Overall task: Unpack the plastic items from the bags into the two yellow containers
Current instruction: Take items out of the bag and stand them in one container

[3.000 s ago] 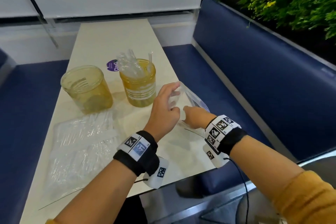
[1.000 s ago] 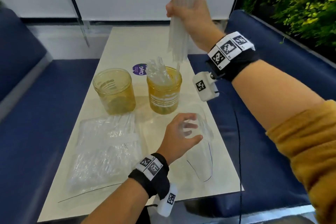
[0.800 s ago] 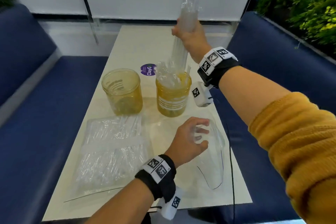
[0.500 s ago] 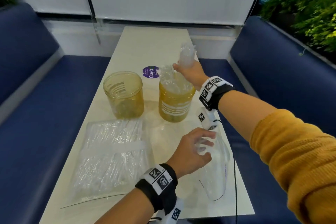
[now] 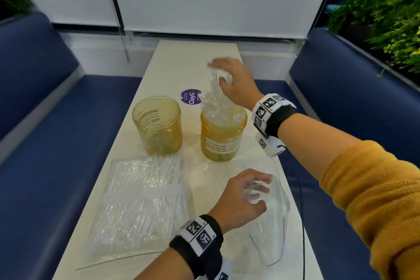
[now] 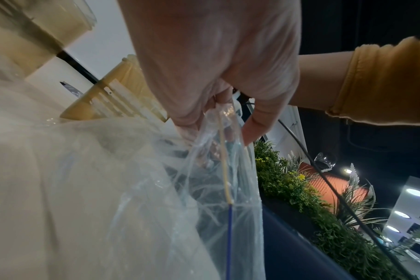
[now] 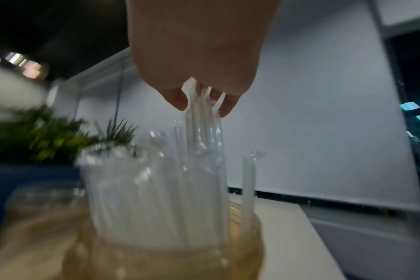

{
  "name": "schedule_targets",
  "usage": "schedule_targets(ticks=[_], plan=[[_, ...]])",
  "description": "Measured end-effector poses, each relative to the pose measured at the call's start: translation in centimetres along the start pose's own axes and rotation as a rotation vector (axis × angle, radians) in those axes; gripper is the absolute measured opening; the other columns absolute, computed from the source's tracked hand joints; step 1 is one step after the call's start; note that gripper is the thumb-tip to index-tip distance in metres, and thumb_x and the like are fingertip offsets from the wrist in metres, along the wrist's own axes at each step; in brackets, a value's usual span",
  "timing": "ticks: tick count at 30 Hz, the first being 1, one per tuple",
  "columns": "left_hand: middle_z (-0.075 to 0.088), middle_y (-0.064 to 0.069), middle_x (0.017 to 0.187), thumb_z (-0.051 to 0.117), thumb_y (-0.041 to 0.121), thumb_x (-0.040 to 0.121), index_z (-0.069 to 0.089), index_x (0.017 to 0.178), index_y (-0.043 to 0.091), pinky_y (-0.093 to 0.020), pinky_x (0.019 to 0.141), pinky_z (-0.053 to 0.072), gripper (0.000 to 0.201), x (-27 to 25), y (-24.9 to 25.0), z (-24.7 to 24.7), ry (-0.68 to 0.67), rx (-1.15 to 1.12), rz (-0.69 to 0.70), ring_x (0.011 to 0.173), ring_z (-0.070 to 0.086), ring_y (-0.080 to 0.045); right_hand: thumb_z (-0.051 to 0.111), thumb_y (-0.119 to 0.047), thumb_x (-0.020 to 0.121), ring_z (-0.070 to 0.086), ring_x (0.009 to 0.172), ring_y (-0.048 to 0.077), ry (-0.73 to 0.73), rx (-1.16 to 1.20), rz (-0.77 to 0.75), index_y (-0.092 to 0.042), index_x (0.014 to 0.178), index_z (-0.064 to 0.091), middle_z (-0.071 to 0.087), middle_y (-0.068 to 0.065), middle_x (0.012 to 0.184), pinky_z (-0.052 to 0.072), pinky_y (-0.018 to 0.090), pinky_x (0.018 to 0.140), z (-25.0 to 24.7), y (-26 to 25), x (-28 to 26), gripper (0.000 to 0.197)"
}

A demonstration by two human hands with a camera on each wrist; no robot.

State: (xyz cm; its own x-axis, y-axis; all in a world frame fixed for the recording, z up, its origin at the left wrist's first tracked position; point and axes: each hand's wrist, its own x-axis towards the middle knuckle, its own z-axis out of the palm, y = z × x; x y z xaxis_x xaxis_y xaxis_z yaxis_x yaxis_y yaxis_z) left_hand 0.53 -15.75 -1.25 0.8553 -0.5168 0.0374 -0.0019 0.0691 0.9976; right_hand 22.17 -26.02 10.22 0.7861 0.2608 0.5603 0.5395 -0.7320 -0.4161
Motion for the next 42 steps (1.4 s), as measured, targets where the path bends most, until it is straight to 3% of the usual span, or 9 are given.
schedule_targets(ticks=[3, 6, 12, 16, 23, 26, 29, 36, 42], plan=[[0.064, 0.003, 0.123, 0.066, -0.011, 0.08, 0.068, 0.118, 0.012, -0.038, 0.095, 0.056, 0.044, -0.1, 0.2, -0.1, -0.003, 0.003, 0.001, 0.107, 0.07, -0.016, 0.045, -0.027, 0.101, 0.047, 0.137, 0.021, -0.365, -0.267, 0.049, -0.019, 0.139, 0.059, 0.057, 0.005, 0.144, 0.028, 0.043, 0.12, 1.2, 0.2, -1.4, 0.041], [0.064, 0.007, 0.121, 0.066, -0.012, 0.081, 0.067, 0.118, 0.009, -0.038, 0.095, 0.056, 0.043, -0.2, 0.2, -0.4, 0.0, -0.005, 0.008, 0.106, 0.07, -0.016, 0.04, -0.041, 0.103, 0.062, 0.115, 0.022, -0.152, -0.255, -0.016, -0.014, 0.116, 0.073, 0.072, 0.007, 0.119, 0.029, 0.043, 0.119, 1.3, -0.7, -0.8, 0.044], [0.065, 0.013, 0.117, 0.065, -0.012, 0.08, 0.067, 0.119, 0.01, -0.034, 0.092, 0.057, 0.045, -0.4, 0.1, -0.8, -0.007, 0.003, -0.01, 0.107, 0.069, -0.017, 0.023, -0.046, 0.108, 0.024, 0.15, 0.027, -0.576, -0.479, -0.02, -0.018, 0.158, 0.026, 0.027, 0.009, 0.163, 0.016, 0.047, 0.123, 3.1, -1.5, -1.4, 0.058], [0.065, 0.004, 0.121, 0.063, -0.013, 0.077, 0.066, 0.12, 0.01, -0.034, 0.093, 0.056, 0.049, -0.2, 0.4, -0.9, 0.002, -0.002, -0.02, 0.108, 0.069, -0.018, 0.021, -0.051, 0.106, 0.019, 0.153, 0.026, -0.315, -0.361, 0.105, -0.027, 0.157, 0.031, 0.025, 0.007, 0.165, 0.01, 0.049, 0.124, 1.9, -1.1, -1.1, 0.057], [0.061, 0.001, 0.134, 0.057, -0.022, 0.077, 0.063, 0.123, 0.012, -0.024, 0.094, 0.054, 0.057, 0.5, 1.7, 0.2, -0.058, 0.069, -0.037, 0.115, 0.066, -0.017, 0.027, -0.054, 0.104, 0.021, 0.151, 0.033, -0.513, -0.486, 0.24, -0.017, 0.159, 0.019, 0.02, 0.013, 0.165, 0.022, 0.05, 0.121, -4.3, -2.4, -4.1, 0.067], [0.06, 0.0, 0.135, 0.05, -0.022, 0.079, 0.061, 0.126, 0.012, -0.021, 0.087, 0.057, 0.059, 1.0, 1.9, 0.5, -0.04, 0.119, 0.01, 0.114, 0.066, -0.015, 0.045, -0.037, 0.1, 0.059, 0.081, 0.025, -0.252, -0.492, 0.26, -0.014, 0.093, 0.067, 0.065, 0.008, 0.092, 0.047, 0.035, 0.075, -8.6, -6.4, -6.5, 0.033], [0.057, -0.002, 0.136, 0.041, -0.024, 0.079, 0.058, 0.129, 0.011, -0.016, 0.081, 0.053, 0.064, 2.0, 1.9, 1.1, -0.007, 0.155, 0.063, 0.116, 0.065, -0.015, 0.049, -0.026, 0.088, 0.034, 0.044, 0.021, -0.243, -0.483, 0.376, -0.012, 0.05, 0.04, 0.039, 0.002, 0.047, 0.041, 0.03, 0.051, -11.4, -9.2, -10.2, 0.042], [0.054, -0.005, 0.141, 0.043, -0.016, 0.076, 0.055, 0.134, 0.012, -0.026, 0.087, 0.056, 0.065, 3.7, 3.2, 2.3, 0.038, 0.162, 0.162, 0.122, 0.06, -0.023, 0.045, -0.018, 0.101, 0.067, 0.097, 0.027, -0.899, -0.306, 0.779, -0.006, 0.136, 0.056, 0.066, 0.011, 0.125, 0.055, 0.036, 0.084, -9.1, -8.0, -19.1, 0.039], [0.053, 0.005, 0.14, 0.04, -0.022, 0.085, 0.055, 0.136, 0.015, -0.017, 0.092, 0.051, 0.066, 3.4, 3.2, 1.9, 0.058, 0.251, 0.17, 0.121, 0.062, -0.011, 0.052, -0.063, 0.093, 0.058, 0.118, 0.032, -0.964, -0.485, 0.819, -0.005, 0.13, 0.057, 0.062, 0.01, 0.127, 0.042, 0.035, 0.087, -5.7, -4.9, -24.1, 0.069]])
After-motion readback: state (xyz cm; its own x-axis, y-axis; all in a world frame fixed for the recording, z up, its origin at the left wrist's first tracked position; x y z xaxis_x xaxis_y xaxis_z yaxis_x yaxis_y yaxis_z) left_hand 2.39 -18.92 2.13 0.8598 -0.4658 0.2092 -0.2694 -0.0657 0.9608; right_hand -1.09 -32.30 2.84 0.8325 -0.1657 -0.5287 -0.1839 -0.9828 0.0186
